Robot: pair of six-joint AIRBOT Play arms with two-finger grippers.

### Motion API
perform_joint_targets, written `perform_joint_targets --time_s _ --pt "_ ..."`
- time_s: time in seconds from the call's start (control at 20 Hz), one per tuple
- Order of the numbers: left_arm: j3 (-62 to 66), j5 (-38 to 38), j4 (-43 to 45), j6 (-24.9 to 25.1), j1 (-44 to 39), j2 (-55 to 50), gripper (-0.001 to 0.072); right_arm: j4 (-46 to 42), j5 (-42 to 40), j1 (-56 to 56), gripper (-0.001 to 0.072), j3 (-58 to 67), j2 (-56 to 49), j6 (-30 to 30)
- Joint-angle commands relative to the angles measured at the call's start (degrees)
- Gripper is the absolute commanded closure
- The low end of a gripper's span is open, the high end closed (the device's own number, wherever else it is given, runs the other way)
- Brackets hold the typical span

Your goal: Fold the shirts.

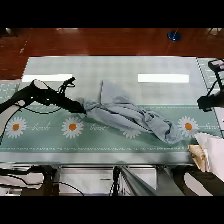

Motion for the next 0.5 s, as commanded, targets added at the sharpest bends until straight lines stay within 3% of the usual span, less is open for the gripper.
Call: perform_joint_targets --time_s 0.0,0.15,0.45 --pt "0.1 -4.0 0.0 0.2 2.0 0.1 0.0684 17.8 0.8 -10.4 0.0102 -6.3 -0.6 -5.8" --pt "0.1 -5.1 0.0 0.1 3.3 0.1 0.0684 35.6 1.4 -16.9 0.0102 -13.4 -0.6 -12.4" --pt "0.1 -6.9 0.0 0.1 3.4 0.1 0.0684 41.7 -4.9 -16.8 0.0102 -21.0 -0.6 -13.0"
